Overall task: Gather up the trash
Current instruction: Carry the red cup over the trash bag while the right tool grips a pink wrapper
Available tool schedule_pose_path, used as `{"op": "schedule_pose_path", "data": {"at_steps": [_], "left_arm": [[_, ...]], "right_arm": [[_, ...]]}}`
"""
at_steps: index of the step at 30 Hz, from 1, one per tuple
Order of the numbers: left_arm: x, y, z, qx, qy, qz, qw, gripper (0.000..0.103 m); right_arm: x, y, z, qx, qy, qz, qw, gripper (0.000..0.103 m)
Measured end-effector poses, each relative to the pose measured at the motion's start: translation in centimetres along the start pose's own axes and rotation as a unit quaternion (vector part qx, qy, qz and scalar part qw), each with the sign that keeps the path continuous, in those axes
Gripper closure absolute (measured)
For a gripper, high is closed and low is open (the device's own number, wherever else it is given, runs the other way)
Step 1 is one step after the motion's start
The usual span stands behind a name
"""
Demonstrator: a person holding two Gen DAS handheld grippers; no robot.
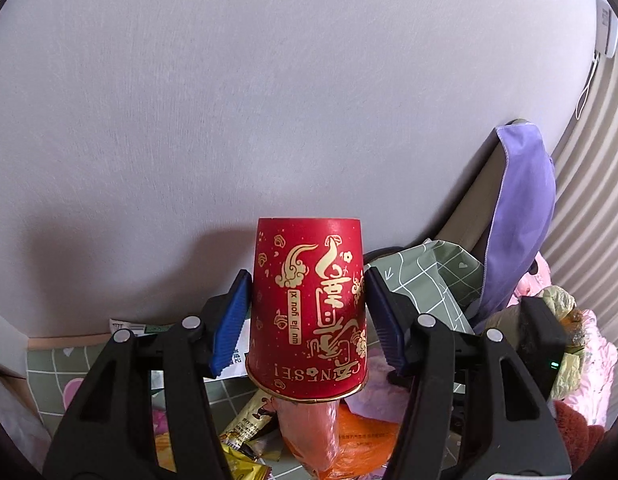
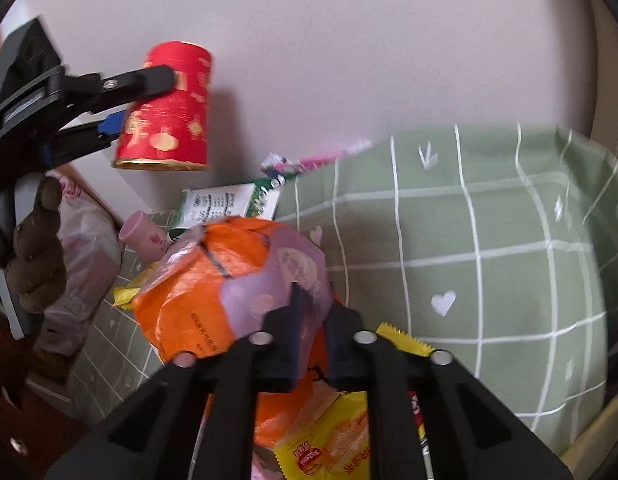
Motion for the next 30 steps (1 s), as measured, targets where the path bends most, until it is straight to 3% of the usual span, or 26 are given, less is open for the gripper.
{"op": "schedule_pose_path", "data": {"at_steps": [4, 9, 16, 22, 26, 30], "left_arm": [[-1.6, -0.1, 1.7, -0.023, -0.003, -0.02, 0.9995, 0.048], [-4.9, -0.6, 5.1, -0.066, -0.007, -0.055, 0.9962, 0.048], [-11.5, -2.4, 8.8, -0.116, 0.024, -0.113, 0.9865, 0.048], [-18.5, -3.1, 9.4, -0.144, 0.105, -0.153, 0.9721, 0.048], [-23.2, -3.3, 7.9, -0.122, 0.184, -0.159, 0.9623, 0.048], [-28.3, -2.4, 5.9, -0.093, 0.252, -0.173, 0.9477, 0.048]], "right_arm": [[1.6, -0.4, 4.0, -0.044, 0.018, 0.034, 0.998, 0.097], [1.6, -0.9, 9.5, -0.097, 0.047, 0.033, 0.994, 0.097], [1.0, -0.6, 18.2, -0.177, 0.126, 0.037, 0.975, 0.097], [-0.4, 1.6, 26.0, -0.231, 0.199, 0.029, 0.952, 0.097], [-2.8, 3.9, 31.4, -0.258, 0.278, 0.013, 0.925, 0.097], [-5.9, 6.6, 36.0, -0.277, 0.321, -0.034, 0.905, 0.097]]}}
Point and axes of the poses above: each gripper's, at about its wrist camera, not at the fingertips, and z roughly against the way its jaws point, x to its left, y to its underside, the point moved 1 cm from there along -z, roughly the way its jaws point, and after that the axes turned 5 degrees about -z, right-handed, at the moved point
